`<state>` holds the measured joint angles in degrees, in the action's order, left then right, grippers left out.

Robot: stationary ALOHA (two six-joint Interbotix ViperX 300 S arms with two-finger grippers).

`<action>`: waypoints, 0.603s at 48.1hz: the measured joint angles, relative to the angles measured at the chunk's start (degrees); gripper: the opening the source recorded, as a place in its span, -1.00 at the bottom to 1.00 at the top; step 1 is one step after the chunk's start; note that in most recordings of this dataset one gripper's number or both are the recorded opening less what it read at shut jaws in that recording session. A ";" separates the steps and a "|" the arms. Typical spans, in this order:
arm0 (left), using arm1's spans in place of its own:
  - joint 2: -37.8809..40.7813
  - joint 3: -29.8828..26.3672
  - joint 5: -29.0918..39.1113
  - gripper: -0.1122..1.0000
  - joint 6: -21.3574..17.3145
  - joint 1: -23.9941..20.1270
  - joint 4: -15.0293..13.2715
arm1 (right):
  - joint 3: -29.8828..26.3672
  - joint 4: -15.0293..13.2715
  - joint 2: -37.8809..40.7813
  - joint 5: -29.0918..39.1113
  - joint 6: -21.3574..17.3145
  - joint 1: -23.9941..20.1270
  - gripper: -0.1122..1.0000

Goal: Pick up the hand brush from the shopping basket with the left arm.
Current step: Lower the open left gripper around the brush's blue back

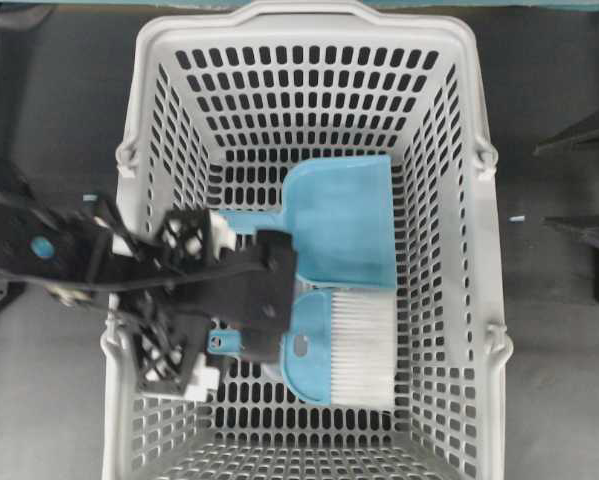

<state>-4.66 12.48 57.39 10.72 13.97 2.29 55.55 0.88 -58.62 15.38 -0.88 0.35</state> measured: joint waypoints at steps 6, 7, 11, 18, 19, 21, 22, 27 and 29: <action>2.64 -0.09 -0.09 0.83 2.46 0.70 0.09 | 0.97 -0.09 -0.35 -1.76 0.00 0.00 0.62; 2.99 -0.09 -0.18 0.83 2.81 0.79 0.00 | 1.05 -0.09 -0.35 -2.11 0.00 0.00 0.62; 4.48 -0.09 -0.35 0.83 3.69 0.79 0.00 | 1.58 0.00 -0.53 -3.16 0.00 0.00 0.62; 6.77 0.26 -0.97 0.83 3.87 0.79 0.09 | 2.29 0.00 -0.70 -4.57 0.00 0.00 0.62; 7.29 0.26 -1.32 0.83 3.87 0.79 0.00 | 2.37 0.00 -0.70 -4.57 0.00 0.00 0.62; 8.17 0.35 -2.11 0.83 3.96 0.79 0.09 | 2.55 -0.09 -0.70 -4.75 0.00 0.00 0.62; 8.61 0.35 -2.55 0.83 3.96 0.79 0.09 | 2.72 0.00 -0.70 -4.75 0.00 0.00 0.62; 10.90 0.62 -4.22 0.83 4.22 0.79 0.09 | 2.99 0.00 -0.79 -4.83 0.00 0.00 0.62; 11.60 0.79 -4.48 0.83 4.22 0.79 0.09 | 2.99 0.00 -0.97 -4.92 0.00 0.00 0.62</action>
<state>6.94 13.27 52.91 14.94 14.77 2.37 58.54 0.88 -59.59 10.46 -0.88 0.35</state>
